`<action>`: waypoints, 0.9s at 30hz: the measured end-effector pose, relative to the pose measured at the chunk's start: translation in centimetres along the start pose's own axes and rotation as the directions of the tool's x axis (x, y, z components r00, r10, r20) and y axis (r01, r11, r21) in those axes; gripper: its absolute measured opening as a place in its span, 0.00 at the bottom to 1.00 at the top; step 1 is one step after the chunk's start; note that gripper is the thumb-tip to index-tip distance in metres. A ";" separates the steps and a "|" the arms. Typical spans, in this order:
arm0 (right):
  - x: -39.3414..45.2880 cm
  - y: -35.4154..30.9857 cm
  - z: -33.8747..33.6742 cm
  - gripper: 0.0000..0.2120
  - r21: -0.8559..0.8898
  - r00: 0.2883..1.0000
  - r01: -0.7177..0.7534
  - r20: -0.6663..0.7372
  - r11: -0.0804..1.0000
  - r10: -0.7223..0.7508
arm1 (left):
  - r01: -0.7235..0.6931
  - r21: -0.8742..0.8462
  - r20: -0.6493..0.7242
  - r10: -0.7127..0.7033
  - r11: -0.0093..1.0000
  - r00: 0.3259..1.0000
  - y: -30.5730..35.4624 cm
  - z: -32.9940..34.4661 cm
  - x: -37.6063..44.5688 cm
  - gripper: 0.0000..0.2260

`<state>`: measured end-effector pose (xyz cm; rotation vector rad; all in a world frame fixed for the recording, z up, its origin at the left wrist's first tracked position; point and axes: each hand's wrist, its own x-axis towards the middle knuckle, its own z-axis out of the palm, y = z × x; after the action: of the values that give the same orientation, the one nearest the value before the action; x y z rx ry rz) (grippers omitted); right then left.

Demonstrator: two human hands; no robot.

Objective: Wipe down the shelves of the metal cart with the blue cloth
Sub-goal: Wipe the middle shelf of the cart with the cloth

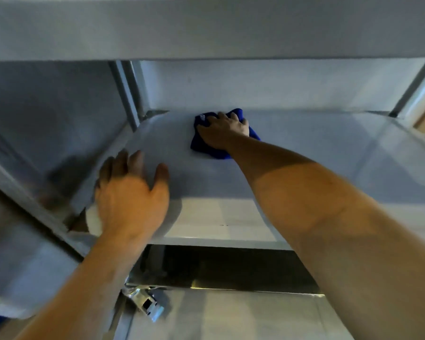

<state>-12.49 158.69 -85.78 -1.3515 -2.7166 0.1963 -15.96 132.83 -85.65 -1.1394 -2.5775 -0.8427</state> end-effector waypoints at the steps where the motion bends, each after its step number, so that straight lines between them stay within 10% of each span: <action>1: -0.4 2.3 -0.4 0.29 -0.001 0.999 -0.039 -0.003 0.999 0.039 | -0.074 -0.011 0.021 0.075 0.997 0.997 2.0 0.5 -0.2 0.29; 15: -14.1 33.9 -7.0 0.30 -0.054 0.806 -0.591 -0.051 0.805 0.589 | -0.478 -0.134 0.318 0.495 0.868 0.809 22.3 9.0 -2.4 0.25; 27: -15.2 21.8 -4.3 0.31 -0.070 0.915 -0.404 -0.015 0.912 0.404 | -0.376 0.024 0.348 0.345 0.926 0.872 13.9 4.9 1.2 0.24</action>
<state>14.44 159.91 -85.50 -1.9230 -2.4292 0.1284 -6.45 143.90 -83.36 -1.8002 -2.4872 -0.4697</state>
